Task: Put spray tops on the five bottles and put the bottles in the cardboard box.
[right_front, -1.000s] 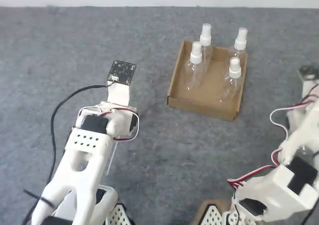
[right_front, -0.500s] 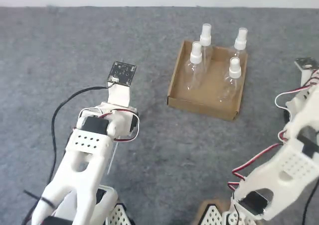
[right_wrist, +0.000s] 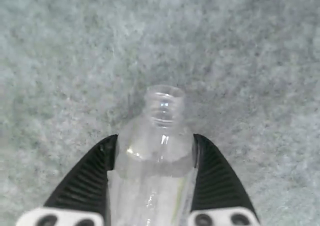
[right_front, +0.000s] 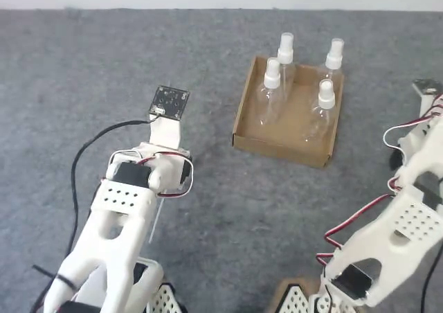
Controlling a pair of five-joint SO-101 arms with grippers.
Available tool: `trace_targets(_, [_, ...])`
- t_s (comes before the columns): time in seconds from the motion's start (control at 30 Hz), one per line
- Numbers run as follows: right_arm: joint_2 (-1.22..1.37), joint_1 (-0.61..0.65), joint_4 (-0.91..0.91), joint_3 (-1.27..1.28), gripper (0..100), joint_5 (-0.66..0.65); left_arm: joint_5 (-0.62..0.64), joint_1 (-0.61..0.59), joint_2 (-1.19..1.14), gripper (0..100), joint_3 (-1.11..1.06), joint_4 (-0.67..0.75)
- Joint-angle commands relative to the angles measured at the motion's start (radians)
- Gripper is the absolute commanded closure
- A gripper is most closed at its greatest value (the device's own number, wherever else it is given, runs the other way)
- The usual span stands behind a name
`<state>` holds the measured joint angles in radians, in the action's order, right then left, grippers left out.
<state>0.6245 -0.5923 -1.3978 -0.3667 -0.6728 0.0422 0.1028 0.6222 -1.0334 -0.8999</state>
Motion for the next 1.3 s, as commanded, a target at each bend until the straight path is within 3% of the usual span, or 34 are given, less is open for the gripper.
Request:
trace_targets(0.0, [-0.117, 0.025, -0.067, -0.071, 99.3, -0.011, -0.008, 0.003, 0.043, 99, 0.005, 0.028])
trace_targets(0.2, [-0.291, 0.111, -0.173, -0.074, 99.3, -0.002, -0.005, 0.003, 0.051, 99, 0.004, 0.029])
trace_targets(0.37, [-0.455, 0.229, -0.275, -0.072, 99.3, 0.091, -0.003, 0.003, 0.051, 99, 0.004, 0.029])
trace_targets(0.6, [-0.707, 0.447, -0.377, -0.055, 99.3, 0.216, -0.003, 0.003, 0.051, 99, 0.004, 0.029])
trace_targets(0.8, [-0.998, 0.665, -0.372, 0.161, 99.3, 0.273, -0.003, 0.000, 0.051, 99, 0.005, 0.029])
trace_targets(1.03, [-1.283, 0.929, -0.193, 0.554, 99.3, 0.328, -0.002, 0.003, 0.052, 99, 0.004, 0.028])
trace_targets(1.27, [-1.325, 1.056, 0.021, 0.830, 99.3, 0.376, -0.002, -0.006, 0.052, 99, 0.007, 0.028])
